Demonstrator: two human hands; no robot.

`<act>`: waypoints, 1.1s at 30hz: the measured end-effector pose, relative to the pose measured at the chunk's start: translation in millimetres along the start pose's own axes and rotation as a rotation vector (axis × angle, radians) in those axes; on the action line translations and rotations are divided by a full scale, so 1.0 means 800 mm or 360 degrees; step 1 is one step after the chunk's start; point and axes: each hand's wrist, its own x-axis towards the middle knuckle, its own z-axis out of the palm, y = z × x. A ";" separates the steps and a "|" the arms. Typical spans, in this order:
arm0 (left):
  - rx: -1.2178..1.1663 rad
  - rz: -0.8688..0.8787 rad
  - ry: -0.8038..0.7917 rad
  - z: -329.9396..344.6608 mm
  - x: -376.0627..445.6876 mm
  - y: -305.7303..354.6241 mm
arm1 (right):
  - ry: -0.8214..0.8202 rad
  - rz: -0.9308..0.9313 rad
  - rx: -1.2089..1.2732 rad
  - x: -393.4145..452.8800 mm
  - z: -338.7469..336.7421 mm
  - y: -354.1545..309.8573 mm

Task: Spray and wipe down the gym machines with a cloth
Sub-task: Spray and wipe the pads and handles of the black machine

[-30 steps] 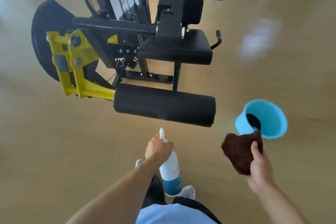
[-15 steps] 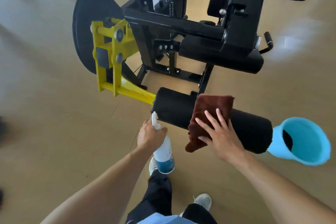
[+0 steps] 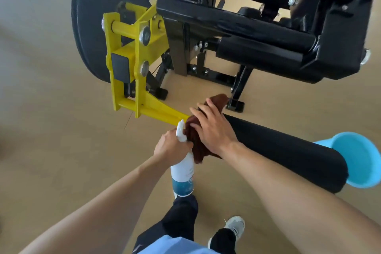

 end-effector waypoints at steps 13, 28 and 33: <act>0.0344 0.0074 -0.0019 0.001 -0.022 0.022 | -0.0020 0.0186 0.0027 -0.164 -0.027 0.096; 0.0336 0.0005 -0.0019 -0.003 -0.012 0.015 | 0.0324 0.0166 0.0193 -0.050 0.031 -0.009; 0.0424 0.0027 0.0092 0.011 -0.015 0.020 | 0.0381 0.0169 0.0137 -0.128 0.025 0.071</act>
